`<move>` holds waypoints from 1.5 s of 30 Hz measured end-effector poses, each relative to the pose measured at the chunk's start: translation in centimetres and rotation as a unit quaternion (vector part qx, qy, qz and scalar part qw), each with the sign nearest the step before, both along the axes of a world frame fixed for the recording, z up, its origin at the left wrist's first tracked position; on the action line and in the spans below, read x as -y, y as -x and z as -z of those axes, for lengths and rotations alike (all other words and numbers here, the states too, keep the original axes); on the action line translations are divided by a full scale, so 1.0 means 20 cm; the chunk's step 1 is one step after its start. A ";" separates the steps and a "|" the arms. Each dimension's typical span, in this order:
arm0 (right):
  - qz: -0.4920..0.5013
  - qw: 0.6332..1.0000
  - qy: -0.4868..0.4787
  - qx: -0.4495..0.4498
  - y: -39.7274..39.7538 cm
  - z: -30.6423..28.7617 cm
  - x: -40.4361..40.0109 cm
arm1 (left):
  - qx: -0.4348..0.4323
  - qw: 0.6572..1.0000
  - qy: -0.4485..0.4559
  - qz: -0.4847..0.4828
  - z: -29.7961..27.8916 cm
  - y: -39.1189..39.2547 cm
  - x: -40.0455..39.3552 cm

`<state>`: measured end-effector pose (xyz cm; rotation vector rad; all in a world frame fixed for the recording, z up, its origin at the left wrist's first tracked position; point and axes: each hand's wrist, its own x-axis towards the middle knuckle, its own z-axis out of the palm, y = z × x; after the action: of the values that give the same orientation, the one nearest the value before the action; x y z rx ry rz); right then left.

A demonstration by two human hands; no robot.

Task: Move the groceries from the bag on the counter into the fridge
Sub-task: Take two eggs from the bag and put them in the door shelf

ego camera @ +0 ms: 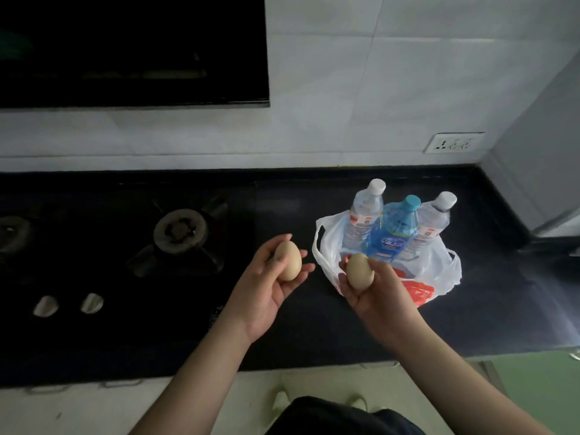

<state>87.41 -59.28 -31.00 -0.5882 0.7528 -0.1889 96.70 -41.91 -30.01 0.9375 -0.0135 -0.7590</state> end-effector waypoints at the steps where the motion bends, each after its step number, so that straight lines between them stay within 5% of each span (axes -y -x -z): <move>1: -0.013 1.000 0.002 -0.006 0.00 -0.01 -0.02 | -0.002 1.000 0.006 -0.005 -0.02 0.01 -0.01; 16: -0.168 0.985 -0.015 0.039 0.16 -0.14 0.15 | -0.024 0.983 -0.099 -0.150 -0.08 0.44 0.12; 24: -0.295 0.953 -0.046 0.054 0.27 -0.13 0.11 | -0.044 0.943 -0.015 -0.329 -0.12 0.77 0.06; 36: -0.523 0.851 -0.045 0.037 0.44 -0.20 -0.55 | -0.046 0.846 0.003 -0.532 -0.21 1.38 -0.43; 45: -0.673 0.737 -0.026 0.053 0.89 -0.26 -1.22 | -0.038 0.751 0.017 -0.659 -0.22 2.05 -0.83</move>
<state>69.54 -34.91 -25.79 -0.9308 0.0696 1.1461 55.74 -25.39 -25.59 0.6458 0.6530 0.5407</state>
